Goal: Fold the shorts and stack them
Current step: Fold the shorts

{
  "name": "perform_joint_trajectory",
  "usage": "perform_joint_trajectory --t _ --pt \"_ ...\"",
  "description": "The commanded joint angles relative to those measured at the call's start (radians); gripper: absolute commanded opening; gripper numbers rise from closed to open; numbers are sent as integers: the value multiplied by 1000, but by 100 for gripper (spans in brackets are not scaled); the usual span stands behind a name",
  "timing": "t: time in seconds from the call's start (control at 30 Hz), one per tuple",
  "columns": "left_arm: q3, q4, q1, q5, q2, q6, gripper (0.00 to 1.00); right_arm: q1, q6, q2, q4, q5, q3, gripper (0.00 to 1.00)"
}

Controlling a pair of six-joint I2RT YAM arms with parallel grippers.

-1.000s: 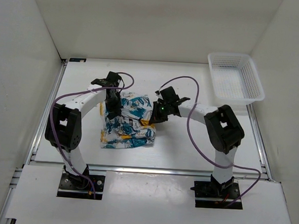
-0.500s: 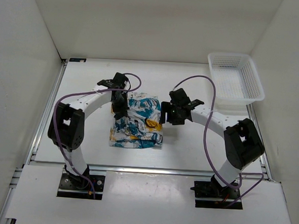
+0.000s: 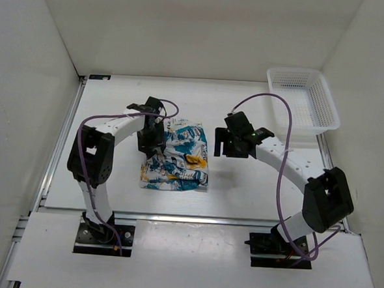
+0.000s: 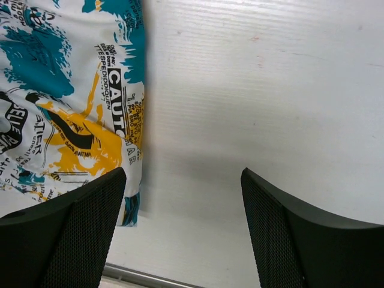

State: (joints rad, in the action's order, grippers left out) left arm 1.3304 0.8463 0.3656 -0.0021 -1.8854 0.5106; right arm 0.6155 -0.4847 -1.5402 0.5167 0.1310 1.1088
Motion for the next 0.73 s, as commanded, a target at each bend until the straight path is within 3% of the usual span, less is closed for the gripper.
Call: perform_joint_trajectory --t 0.0,0.13,0.23,0.47,0.7 --pt "30 51 -46 -53 155 -12 69 -9 23 83 63 83 43 82" --pt "102 132 -74 -91 284 -47 69 -32 23 194 103 184 77 85" --pt "168 171 -96 -119 379 -69 69 -57 -8 288 155 304 100 100" --pt "233 168 -137 -232 630 -69 69 -102 -17 436 246 617 132 100" --pt "153 103 -137 -320 830 -4 69 -111 -77 509 318 714 88 100"
